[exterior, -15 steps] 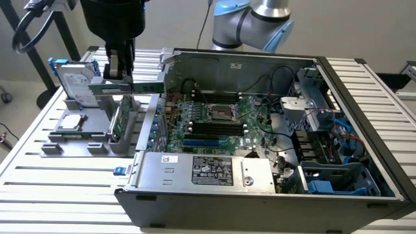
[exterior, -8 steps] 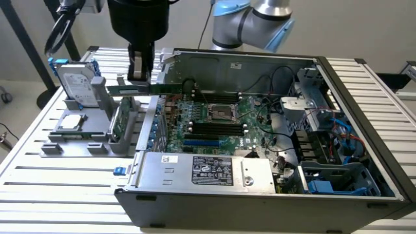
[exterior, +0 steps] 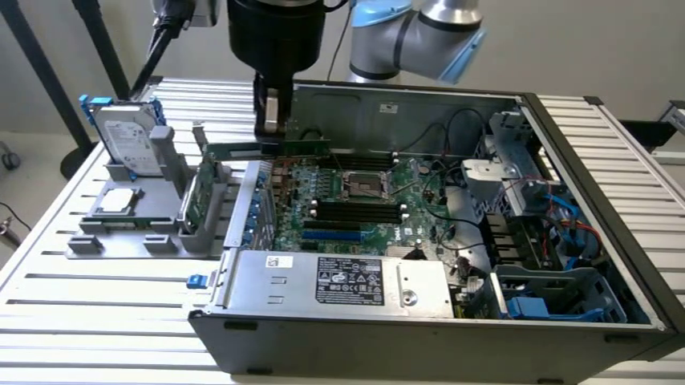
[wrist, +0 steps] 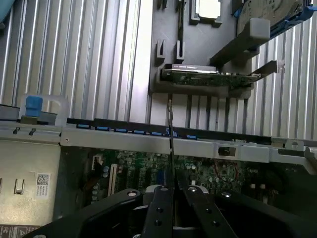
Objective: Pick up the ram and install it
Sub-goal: 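Pick up the ram and move it above insertion slot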
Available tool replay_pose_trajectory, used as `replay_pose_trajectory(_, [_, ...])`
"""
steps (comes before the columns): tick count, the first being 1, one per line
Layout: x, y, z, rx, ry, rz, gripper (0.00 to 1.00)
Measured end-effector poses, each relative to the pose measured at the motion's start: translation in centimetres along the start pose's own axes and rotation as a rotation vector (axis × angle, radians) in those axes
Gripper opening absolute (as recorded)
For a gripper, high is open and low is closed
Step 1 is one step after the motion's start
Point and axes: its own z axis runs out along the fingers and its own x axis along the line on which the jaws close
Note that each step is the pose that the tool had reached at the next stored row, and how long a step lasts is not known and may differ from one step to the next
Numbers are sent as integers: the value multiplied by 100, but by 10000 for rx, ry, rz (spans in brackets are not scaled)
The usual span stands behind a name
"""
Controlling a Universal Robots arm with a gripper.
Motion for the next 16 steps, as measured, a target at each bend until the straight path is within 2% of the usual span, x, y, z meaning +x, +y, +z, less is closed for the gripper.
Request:
replay_pose_trajectory(11, [32, -501, -18, -1, 2, 1, 14])
replay_pose_trajectory(14, [-2, -635, -18, -1, 14, 2, 14])
replay_pose_trajectory(16, [-53, -691, -13, -3, 38, 5, 14])
